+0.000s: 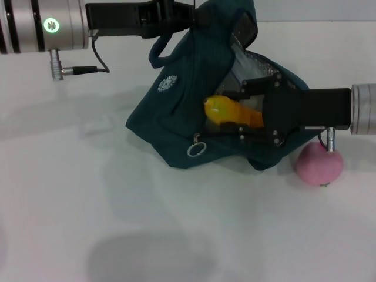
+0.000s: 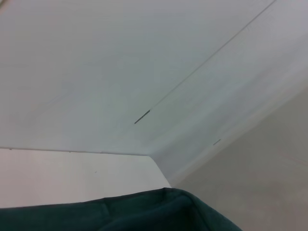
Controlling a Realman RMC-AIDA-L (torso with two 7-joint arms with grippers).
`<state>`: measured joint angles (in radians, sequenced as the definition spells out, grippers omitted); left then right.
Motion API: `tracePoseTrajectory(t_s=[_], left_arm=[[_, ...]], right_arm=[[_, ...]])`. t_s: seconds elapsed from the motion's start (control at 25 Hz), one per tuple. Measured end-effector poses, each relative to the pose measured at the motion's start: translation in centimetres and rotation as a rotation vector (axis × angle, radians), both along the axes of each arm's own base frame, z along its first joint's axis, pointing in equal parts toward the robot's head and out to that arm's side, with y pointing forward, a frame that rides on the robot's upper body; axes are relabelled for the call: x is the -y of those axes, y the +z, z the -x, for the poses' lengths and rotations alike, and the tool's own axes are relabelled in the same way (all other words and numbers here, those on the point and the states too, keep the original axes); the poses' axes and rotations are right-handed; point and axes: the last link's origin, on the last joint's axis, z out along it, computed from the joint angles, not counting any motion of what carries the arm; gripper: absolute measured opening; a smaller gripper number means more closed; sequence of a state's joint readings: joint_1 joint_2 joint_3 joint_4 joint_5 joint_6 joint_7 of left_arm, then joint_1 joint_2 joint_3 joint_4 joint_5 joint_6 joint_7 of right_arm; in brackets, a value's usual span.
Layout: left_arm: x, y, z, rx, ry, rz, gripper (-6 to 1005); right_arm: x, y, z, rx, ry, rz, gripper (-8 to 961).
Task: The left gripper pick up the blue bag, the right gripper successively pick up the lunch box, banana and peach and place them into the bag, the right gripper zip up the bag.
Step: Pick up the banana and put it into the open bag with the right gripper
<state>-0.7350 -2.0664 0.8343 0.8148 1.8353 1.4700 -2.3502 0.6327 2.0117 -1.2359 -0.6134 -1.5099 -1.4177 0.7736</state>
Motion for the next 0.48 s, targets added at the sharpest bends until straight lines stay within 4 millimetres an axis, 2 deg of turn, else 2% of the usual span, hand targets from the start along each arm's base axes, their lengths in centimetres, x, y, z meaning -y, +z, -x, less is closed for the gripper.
tracePoseTrajectory(t_s=[0.48], left_arm=[[0.3,-0.3,-0.1,0.006,-0.006,0.021,66]], right_arm=[[-1.5,-0.3,-0.8,0.050,-0.136,-0.039,482]])
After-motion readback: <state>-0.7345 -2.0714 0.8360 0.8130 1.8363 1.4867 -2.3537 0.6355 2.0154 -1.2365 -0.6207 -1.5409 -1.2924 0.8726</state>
